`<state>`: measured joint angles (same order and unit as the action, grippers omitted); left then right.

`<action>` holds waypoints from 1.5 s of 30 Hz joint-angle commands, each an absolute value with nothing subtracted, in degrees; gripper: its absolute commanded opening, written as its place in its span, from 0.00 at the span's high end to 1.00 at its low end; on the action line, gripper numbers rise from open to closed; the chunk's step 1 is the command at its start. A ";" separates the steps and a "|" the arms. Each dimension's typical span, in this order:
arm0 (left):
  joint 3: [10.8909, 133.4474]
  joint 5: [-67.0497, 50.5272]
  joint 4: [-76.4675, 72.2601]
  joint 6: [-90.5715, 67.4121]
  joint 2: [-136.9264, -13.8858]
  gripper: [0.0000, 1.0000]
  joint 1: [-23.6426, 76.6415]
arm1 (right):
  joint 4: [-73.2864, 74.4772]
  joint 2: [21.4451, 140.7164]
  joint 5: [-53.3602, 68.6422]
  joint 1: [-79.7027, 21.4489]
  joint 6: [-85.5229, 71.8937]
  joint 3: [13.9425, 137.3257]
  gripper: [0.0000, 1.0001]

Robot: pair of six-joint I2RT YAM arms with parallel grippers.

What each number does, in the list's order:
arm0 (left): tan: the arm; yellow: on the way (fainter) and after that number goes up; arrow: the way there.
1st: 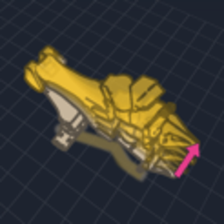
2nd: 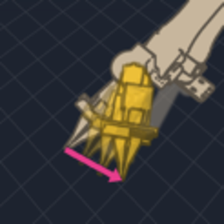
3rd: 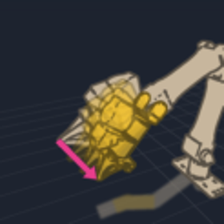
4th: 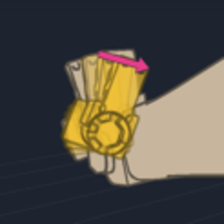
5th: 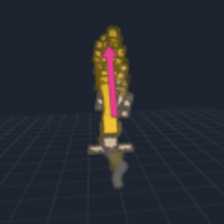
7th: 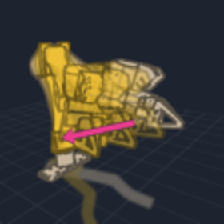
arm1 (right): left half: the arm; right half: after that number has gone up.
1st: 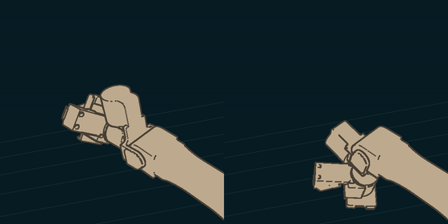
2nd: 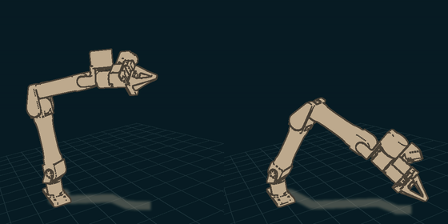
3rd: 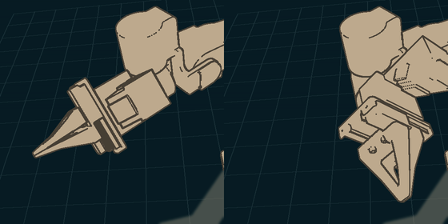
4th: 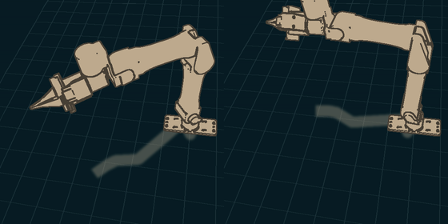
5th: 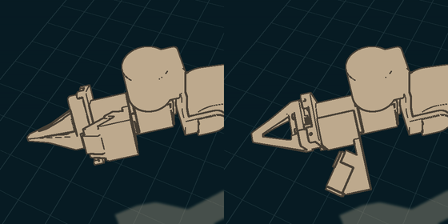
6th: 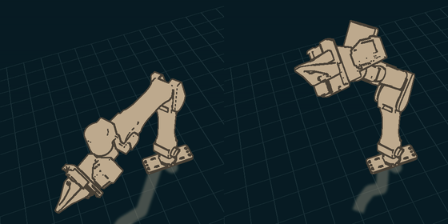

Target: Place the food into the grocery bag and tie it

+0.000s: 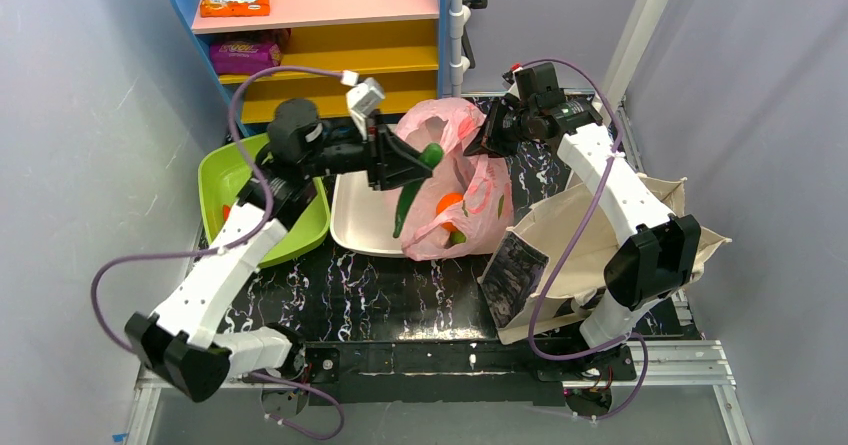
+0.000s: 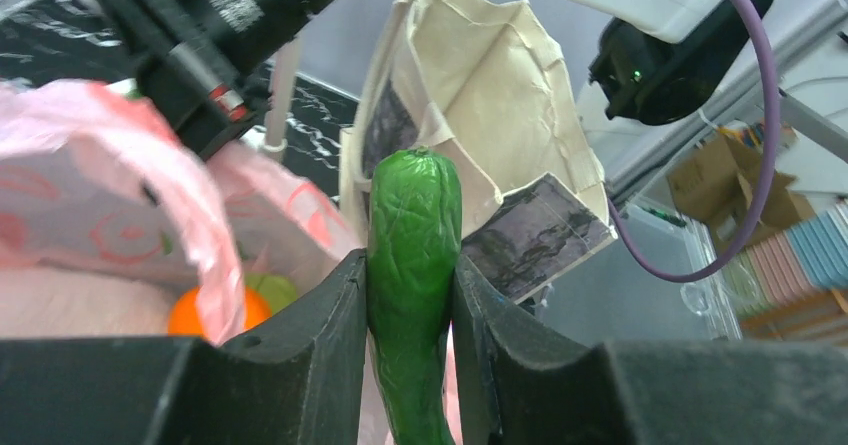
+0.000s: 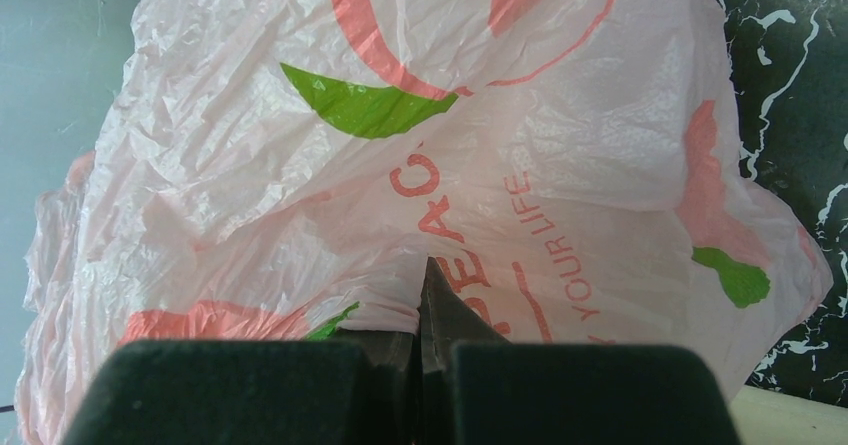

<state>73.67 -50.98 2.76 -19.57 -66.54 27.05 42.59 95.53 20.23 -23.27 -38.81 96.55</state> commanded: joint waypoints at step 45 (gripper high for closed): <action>82.57 -39.58 2.49 -15.26 -90.20 0.11 33.57 | 45.08 94.24 19.61 -23.38 -35.45 102.17 0.99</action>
<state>83.13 -38.39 4.54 -14.39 -91.94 33.26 45.15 95.53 19.64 -23.27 -36.21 100.33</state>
